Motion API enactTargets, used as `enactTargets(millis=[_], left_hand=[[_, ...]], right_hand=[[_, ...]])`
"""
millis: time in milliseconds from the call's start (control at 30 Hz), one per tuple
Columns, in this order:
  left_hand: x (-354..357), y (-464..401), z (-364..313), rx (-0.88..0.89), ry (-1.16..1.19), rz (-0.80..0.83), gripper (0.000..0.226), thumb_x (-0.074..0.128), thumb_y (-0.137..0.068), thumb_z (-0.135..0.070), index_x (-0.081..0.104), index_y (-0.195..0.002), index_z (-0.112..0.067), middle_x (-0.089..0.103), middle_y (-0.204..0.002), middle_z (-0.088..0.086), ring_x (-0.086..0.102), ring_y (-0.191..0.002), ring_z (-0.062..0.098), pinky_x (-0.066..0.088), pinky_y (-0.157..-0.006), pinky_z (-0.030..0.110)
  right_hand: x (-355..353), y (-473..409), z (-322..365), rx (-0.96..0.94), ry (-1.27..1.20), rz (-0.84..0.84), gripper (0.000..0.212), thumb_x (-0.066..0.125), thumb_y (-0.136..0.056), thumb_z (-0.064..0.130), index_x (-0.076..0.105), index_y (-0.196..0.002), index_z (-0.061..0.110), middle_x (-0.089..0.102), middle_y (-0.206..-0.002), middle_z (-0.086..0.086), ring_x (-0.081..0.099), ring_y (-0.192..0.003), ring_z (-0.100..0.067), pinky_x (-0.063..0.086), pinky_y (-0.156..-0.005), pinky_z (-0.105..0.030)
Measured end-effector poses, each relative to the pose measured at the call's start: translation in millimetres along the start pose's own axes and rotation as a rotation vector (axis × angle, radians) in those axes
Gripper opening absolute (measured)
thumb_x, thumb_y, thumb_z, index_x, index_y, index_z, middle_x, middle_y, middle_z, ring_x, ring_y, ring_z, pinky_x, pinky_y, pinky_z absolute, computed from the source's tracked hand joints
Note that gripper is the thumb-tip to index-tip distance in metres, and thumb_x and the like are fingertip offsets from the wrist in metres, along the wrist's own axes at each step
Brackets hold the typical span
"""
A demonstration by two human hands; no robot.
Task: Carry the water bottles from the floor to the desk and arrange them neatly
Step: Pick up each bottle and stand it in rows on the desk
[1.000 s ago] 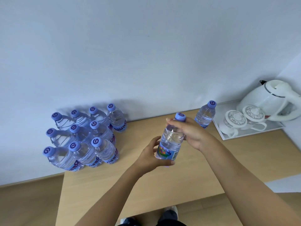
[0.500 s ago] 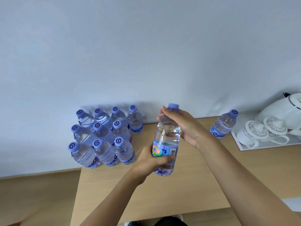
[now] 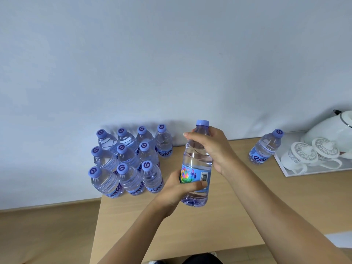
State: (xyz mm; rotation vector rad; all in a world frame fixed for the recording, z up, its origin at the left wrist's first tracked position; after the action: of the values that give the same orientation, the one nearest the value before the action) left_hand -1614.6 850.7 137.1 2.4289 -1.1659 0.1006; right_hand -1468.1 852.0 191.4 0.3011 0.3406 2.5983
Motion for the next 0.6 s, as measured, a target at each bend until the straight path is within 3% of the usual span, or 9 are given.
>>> enactTargets(millis=[167, 267, 400, 500, 600], left_hand=[[0, 4, 1, -0.024, 0.073, 0.048, 0.055, 0.080, -0.062, -0.023, 0.065, -0.110, -0.003, 0.071, -0.101, 0.015, 0.067, -0.090, 0.028, 0.055, -0.080, 0.036], [3, 8, 3, -0.045, 0.184, 0.097, 0.055, 0.078, -0.065, -0.021, 0.064, -0.114, -0.001, 0.069, -0.107, 0.019, 0.067, -0.096, 0.033, 0.055, -0.083, 0.041], [6, 9, 4, -0.045, 0.252, 0.147, 0.050, 0.076, -0.068, -0.021, 0.064, -0.114, -0.003, 0.069, -0.107, 0.019, 0.068, -0.096, 0.034, 0.055, -0.086, 0.047], [7, 11, 3, -0.047, 0.270, 0.164, 0.049, 0.075, -0.070, -0.021, 0.064, -0.115, -0.004, 0.068, -0.108, 0.020, 0.068, -0.097, 0.035, 0.056, -0.086, 0.047], [10, 12, 2, -0.057, 0.299, 0.180, 0.059, 0.079, -0.069, -0.020, 0.060, -0.120, 0.001, 0.067, -0.111, 0.021, 0.067, -0.098, 0.036, 0.053, -0.092, 0.053]], right_hand=[[0, 6, 2, 0.001, -0.056, 0.038, 0.026, 0.084, -0.075, 0.024, 0.065, -0.086, 0.010, 0.069, -0.067, -0.004, 0.067, -0.056, -0.018, 0.052, -0.051, -0.026], [1, 9, 2, 0.016, -0.057, 0.060, 0.029, 0.084, -0.074, 0.032, 0.066, -0.088, 0.014, 0.074, -0.077, -0.006, 0.071, -0.067, -0.025, 0.055, -0.055, -0.031], [1, 10, 3, 0.015, -0.047, 0.070, 0.022, 0.083, -0.077, 0.030, 0.066, -0.082, 0.017, 0.075, -0.090, -0.013, 0.071, -0.083, -0.034, 0.059, -0.077, -0.050], [1, 11, 3, 0.018, -0.057, 0.063, 0.021, 0.081, -0.079, 0.026, 0.064, -0.084, 0.015, 0.074, -0.088, -0.011, 0.071, -0.083, -0.034, 0.058, -0.079, -0.048], [1, 12, 2, 0.019, -0.068, 0.042, 0.016, 0.078, -0.080, 0.021, 0.064, -0.082, 0.013, 0.072, -0.082, -0.010, 0.070, -0.078, -0.032, 0.059, -0.072, -0.042]])
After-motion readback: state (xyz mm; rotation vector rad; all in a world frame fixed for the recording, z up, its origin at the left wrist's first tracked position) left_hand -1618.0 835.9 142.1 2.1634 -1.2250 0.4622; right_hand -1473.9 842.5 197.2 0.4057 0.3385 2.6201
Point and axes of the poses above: each hand's wrist, its own y-axis away from the middle knuckle, its own x-axis out of the palm, z = x × y, the point moved 2 cm from there along -y, towards the middle knuckle
